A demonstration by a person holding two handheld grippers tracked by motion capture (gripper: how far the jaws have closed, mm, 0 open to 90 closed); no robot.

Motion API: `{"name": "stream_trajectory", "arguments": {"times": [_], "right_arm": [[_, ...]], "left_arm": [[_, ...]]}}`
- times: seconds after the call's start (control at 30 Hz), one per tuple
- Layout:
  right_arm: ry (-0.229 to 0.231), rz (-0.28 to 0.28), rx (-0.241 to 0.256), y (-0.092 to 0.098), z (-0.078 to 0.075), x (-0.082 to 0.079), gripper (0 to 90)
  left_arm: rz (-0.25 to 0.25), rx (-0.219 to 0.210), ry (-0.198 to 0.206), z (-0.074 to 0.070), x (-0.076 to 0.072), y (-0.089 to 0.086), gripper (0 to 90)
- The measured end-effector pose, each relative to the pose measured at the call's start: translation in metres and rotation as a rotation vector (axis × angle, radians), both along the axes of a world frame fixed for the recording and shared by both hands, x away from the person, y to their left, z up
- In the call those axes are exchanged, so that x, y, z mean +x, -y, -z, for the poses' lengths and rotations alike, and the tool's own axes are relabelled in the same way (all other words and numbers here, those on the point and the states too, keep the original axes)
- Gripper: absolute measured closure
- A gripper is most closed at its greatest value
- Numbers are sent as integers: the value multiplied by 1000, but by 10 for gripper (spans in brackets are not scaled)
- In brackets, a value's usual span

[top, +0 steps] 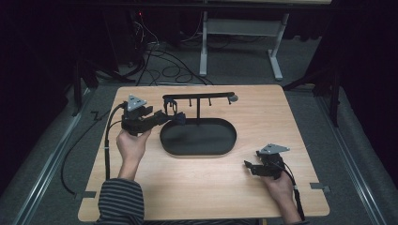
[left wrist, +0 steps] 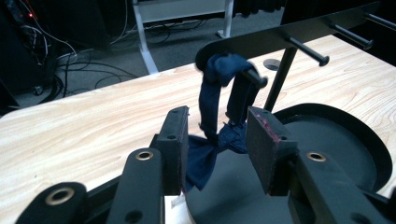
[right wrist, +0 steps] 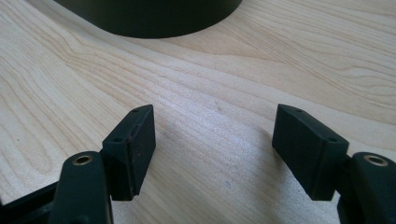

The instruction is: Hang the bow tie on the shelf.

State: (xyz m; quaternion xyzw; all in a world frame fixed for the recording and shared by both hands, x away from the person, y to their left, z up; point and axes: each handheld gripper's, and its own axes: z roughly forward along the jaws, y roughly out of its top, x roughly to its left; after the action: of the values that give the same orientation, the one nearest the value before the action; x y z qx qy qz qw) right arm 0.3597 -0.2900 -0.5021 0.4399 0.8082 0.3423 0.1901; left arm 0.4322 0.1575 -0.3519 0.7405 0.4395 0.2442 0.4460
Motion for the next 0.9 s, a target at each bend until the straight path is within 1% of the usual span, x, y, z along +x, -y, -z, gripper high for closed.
{"name": "stream_trajectory", "arguments": {"times": [0.07,0.23,0.27,0.43,0.5,0.57,0.67,0.73,0.9], "right_arm": [[2,-1,-1,0,0,0,316],[0,-1,-3,0,0,0,316],[0,-1,-4,0,0,0,316],[-1,0,-4,0,0,0,316],[0,-1,-4,0,0,0,316],[-1,0,-3,0,0,0,316],[-1,0,-3,0,0,0,316],[0,-1,-4,0,0,0,315],[-1,-1,-4,0,0,0,315]], "left_arm": [[-3,-2,-1,0,-2,-3,592],[-10,-38,6,1,-14,-17,580],[-13,-41,12,1,-19,-20,578],[-7,-53,13,3,-26,-24,575],[-7,-56,2,4,-28,-27,573],[-11,-55,2,4,-30,-28,569],[-11,-63,6,4,-34,-32,564],[-10,-62,5,4,-39,-34,560],[-7,-63,9,4,-44,-36,552]]}}
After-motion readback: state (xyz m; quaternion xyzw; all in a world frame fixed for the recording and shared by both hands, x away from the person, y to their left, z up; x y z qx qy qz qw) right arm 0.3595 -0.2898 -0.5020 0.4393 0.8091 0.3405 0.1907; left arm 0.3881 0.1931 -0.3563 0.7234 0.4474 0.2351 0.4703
